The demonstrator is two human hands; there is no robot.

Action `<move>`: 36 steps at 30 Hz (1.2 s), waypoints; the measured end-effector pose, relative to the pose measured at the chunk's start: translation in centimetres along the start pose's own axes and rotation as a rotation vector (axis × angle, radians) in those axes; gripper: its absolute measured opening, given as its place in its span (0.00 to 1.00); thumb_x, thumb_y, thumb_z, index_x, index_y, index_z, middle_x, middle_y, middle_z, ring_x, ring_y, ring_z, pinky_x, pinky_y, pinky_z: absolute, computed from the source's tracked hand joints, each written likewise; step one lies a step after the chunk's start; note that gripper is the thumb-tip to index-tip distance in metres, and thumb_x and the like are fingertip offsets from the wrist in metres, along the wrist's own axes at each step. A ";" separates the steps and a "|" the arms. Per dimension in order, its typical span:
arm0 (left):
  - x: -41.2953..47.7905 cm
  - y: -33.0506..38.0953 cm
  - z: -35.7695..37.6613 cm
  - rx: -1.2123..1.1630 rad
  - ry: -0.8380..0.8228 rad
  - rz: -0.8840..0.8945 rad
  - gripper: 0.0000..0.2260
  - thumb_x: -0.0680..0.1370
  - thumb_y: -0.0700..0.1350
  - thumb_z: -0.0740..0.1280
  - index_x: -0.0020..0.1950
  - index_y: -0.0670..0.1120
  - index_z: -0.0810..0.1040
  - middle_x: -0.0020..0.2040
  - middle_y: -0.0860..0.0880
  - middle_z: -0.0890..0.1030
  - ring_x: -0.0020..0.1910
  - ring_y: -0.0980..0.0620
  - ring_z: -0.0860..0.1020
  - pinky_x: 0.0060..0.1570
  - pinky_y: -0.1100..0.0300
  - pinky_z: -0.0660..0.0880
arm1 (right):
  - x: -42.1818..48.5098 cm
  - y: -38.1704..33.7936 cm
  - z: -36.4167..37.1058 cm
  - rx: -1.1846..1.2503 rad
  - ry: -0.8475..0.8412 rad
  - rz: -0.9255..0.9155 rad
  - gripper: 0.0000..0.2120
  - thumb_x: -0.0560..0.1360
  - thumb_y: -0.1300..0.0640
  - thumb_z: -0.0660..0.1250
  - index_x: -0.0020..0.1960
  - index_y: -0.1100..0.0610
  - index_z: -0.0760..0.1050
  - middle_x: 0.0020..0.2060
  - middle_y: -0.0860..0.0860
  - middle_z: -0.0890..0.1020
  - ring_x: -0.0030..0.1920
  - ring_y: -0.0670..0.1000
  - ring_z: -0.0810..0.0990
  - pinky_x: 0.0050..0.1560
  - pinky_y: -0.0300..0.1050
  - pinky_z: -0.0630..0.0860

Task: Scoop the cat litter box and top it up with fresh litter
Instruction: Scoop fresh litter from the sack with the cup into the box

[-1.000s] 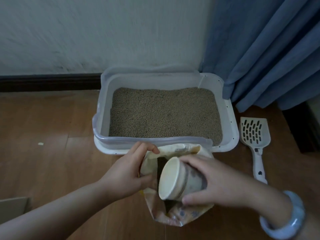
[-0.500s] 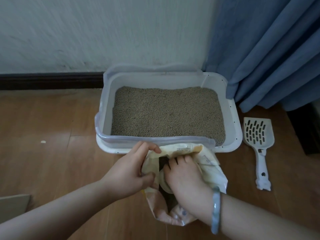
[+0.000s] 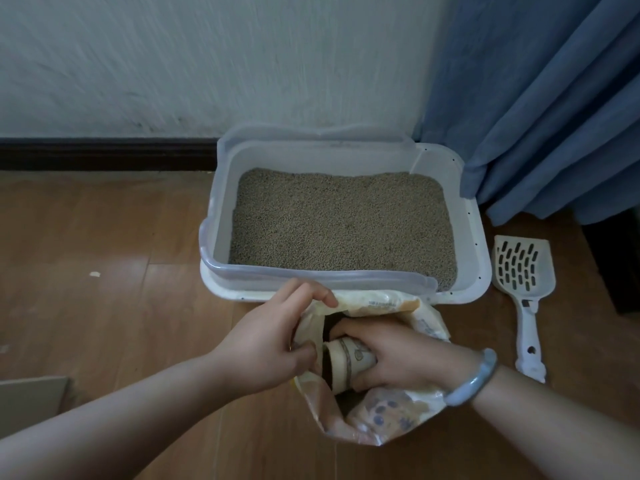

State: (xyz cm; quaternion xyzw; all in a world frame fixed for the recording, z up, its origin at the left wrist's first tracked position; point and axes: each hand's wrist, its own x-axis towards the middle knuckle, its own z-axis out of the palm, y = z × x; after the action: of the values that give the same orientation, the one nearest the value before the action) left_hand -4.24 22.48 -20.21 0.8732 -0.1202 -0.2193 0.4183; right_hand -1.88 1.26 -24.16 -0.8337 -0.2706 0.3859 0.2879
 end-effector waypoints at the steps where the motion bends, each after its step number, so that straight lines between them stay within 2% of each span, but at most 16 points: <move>1: 0.0 0.0 0.0 -0.001 -0.003 0.003 0.26 0.63 0.43 0.64 0.56 0.63 0.64 0.55 0.60 0.70 0.40 0.53 0.73 0.42 0.50 0.74 | -0.3 0.0 -0.2 0.085 -0.010 0.020 0.29 0.63 0.52 0.76 0.60 0.42 0.68 0.54 0.40 0.75 0.53 0.42 0.74 0.53 0.37 0.71; 7: 0.1 0.1 -0.1 0.011 -0.006 -0.004 0.26 0.63 0.43 0.64 0.57 0.64 0.64 0.55 0.61 0.70 0.40 0.53 0.73 0.41 0.49 0.74 | -1.6 0.1 -1.0 0.339 0.019 0.073 0.29 0.61 0.60 0.78 0.56 0.43 0.71 0.51 0.40 0.76 0.51 0.38 0.76 0.51 0.31 0.72; 13: 0.1 0.1 -0.2 0.008 -0.011 0.000 0.25 0.64 0.43 0.63 0.57 0.63 0.64 0.55 0.60 0.70 0.40 0.53 0.74 0.41 0.51 0.74 | -2.2 0.3 -1.4 0.459 0.048 0.053 0.27 0.61 0.62 0.78 0.55 0.46 0.73 0.52 0.41 0.78 0.55 0.42 0.77 0.58 0.39 0.75; 21: 0.1 0.1 -0.2 0.004 -0.005 0.000 0.25 0.65 0.43 0.64 0.57 0.64 0.64 0.55 0.61 0.70 0.41 0.54 0.74 0.42 0.51 0.74 | -3.3 0.5 -1.5 0.561 0.109 -0.010 0.28 0.62 0.66 0.77 0.55 0.48 0.70 0.52 0.42 0.76 0.57 0.44 0.76 0.57 0.39 0.73; 24: 0.1 0.1 -0.2 -0.001 0.000 0.001 0.25 0.65 0.44 0.65 0.57 0.64 0.65 0.55 0.62 0.69 0.40 0.54 0.74 0.42 0.51 0.75 | -3.7 0.4 -1.8 0.602 0.098 -0.018 0.29 0.63 0.69 0.76 0.57 0.53 0.67 0.50 0.38 0.76 0.57 0.42 0.76 0.56 0.36 0.72; 26: 0.1 0.1 -0.1 -0.003 0.002 -0.003 0.25 0.65 0.44 0.65 0.57 0.64 0.65 0.55 0.63 0.69 0.39 0.54 0.74 0.42 0.52 0.75 | -4.0 0.3 -2.0 0.626 0.114 -0.019 0.30 0.62 0.70 0.76 0.58 0.55 0.67 0.52 0.40 0.77 0.58 0.44 0.76 0.57 0.37 0.72; 30: 0.1 -0.1 0.0 0.005 0.014 0.009 0.25 0.65 0.44 0.66 0.56 0.65 0.64 0.55 0.63 0.69 0.39 0.54 0.74 0.42 0.53 0.75 | -4.3 -0.1 -2.7 0.694 0.156 -0.024 0.36 0.61 0.73 0.76 0.63 0.52 0.69 0.55 0.43 0.79 0.60 0.45 0.76 0.60 0.43 0.74; 32: 0.1 -0.2 0.0 0.005 0.021 0.008 0.25 0.65 0.44 0.66 0.57 0.65 0.64 0.55 0.64 0.69 0.40 0.54 0.74 0.42 0.54 0.75 | -4.7 -0.4 -3.4 0.772 0.169 -0.027 0.36 0.61 0.76 0.75 0.62 0.51 0.70 0.54 0.42 0.80 0.58 0.44 0.78 0.56 0.46 0.78; 34: 0.2 -0.4 0.0 0.002 0.023 0.009 0.25 0.65 0.44 0.66 0.57 0.64 0.65 0.55 0.64 0.70 0.41 0.55 0.75 0.42 0.54 0.75 | -5.1 -0.6 -4.2 0.827 0.183 -0.051 0.35 0.61 0.77 0.73 0.62 0.51 0.71 0.52 0.41 0.81 0.57 0.43 0.78 0.53 0.39 0.77; 36: 0.2 -0.5 0.0 -0.004 0.022 0.014 0.25 0.65 0.44 0.66 0.57 0.64 0.65 0.55 0.64 0.70 0.42 0.55 0.75 0.43 0.54 0.75 | -5.5 -0.9 -5.1 0.864 0.198 -0.086 0.35 0.61 0.76 0.74 0.62 0.51 0.71 0.53 0.44 0.81 0.58 0.45 0.78 0.54 0.37 0.75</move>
State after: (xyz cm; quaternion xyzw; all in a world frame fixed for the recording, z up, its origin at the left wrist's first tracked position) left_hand -4.06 22.66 -20.68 0.8739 -0.1210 -0.2069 0.4229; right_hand -1.05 -3.17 -18.14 -0.6580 -0.0901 0.3694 0.6500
